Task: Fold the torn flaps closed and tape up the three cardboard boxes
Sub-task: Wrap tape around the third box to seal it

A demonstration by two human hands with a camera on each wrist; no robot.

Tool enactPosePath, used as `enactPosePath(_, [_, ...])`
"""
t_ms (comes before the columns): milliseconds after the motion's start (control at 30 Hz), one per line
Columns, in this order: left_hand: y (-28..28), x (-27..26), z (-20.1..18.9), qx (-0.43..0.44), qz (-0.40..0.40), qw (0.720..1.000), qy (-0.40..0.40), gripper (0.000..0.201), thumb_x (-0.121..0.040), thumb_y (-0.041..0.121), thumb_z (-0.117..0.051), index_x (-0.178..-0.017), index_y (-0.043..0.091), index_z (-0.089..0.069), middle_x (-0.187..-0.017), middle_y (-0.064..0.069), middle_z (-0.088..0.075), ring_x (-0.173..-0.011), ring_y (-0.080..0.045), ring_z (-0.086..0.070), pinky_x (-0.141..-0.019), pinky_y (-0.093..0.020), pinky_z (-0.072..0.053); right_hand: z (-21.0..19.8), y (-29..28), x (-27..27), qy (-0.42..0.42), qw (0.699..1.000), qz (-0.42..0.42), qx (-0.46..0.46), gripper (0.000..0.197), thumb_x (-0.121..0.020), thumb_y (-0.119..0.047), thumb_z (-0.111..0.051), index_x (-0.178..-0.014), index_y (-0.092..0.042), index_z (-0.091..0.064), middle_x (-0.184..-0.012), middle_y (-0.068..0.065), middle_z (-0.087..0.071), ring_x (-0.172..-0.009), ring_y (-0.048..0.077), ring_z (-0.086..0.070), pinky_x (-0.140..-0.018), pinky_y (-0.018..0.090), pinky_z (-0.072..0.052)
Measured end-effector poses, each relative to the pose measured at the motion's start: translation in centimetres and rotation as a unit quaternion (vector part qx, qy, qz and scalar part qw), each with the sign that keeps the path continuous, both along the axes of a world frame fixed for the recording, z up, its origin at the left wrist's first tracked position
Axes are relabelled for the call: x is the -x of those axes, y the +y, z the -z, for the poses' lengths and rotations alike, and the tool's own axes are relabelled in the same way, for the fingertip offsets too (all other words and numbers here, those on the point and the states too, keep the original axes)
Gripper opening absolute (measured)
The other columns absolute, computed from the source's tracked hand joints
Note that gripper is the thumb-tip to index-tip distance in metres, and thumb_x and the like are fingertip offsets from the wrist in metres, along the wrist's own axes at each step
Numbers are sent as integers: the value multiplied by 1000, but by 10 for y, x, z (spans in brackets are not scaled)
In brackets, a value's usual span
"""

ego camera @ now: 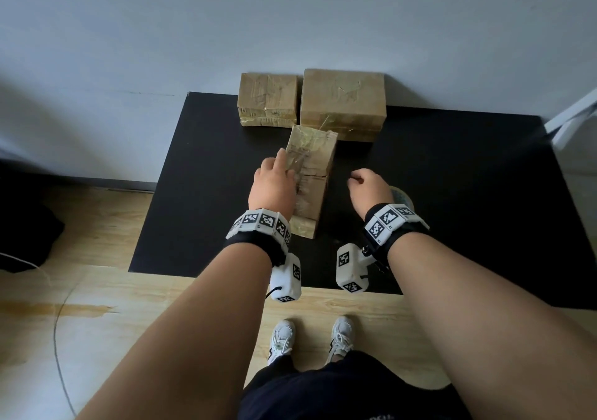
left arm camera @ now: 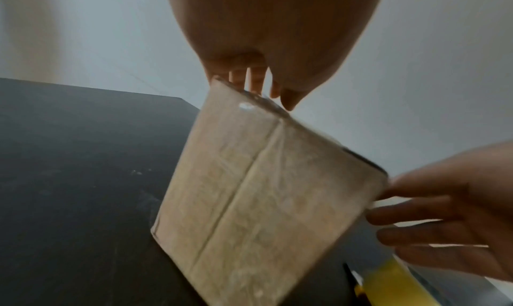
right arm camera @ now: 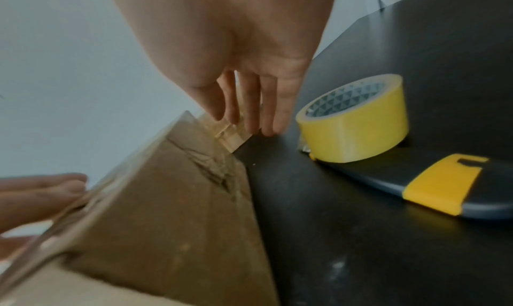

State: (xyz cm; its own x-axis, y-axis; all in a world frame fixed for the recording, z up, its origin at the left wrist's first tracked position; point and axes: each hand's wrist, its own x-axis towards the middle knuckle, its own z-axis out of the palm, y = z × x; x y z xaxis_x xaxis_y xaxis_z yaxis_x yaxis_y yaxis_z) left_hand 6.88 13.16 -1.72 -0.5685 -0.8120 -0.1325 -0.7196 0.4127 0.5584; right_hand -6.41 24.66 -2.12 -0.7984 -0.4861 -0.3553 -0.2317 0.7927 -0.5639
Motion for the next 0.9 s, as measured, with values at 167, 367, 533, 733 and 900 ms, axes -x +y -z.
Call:
enactPosePath(167, [24,13,5,93,142,981,-97,61,-103,44,-20,-156,18,-4,-163,0,7,-149,-16,13,-120,-35,11,17,29,13,49,985,-7,-168,27,-98,-22,-53,-124,-17,-57,-124,9,-60,-107,26,-59,-81,35,-45])
enactPosePath(367, [30,15,15,117,193,952,-208,77,-98,54,-23,-154,12,10,-162,-4,15,-148,-20,19,-118,-40,16,38,46,14,-6,972,-58,-228,34,-100,-18,-46,-131,-7,-52,-127,16,-59,-115,34,-58,-91,40,-47])
enactPosePath(533, [25,17,10,115,215,947,-211,73,-99,44,-28,-155,14,9,-162,-4,13,-148,-19,18,-118,-41,17,40,54,17,-4,984,-57,-166,41,-97,-11,-46,-138,-7,-48,-136,19,-54,-125,36,-51,-103,41,-41])
enactPosePath(733, [12,15,1,96,240,942,-215,78,-97,40,-41,-155,17,6,-163,-2,11,-148,-20,15,-120,-43,10,18,49,21,0,992,-52,-113,43,-97,-8,-45,-139,-6,-48,-138,18,-52,-127,35,-49,-103,38,-39])
enactPosePath(900, [1,18,-18,70,242,951,-180,81,-90,29,-59,-155,17,-13,-163,-1,-6,-150,-19,1,-122,-38,0,-11,32,28,11,995,-74,-67,36,-97,-12,-47,-133,-11,-54,-131,14,-57,-120,35,-53,-96,39,-43])
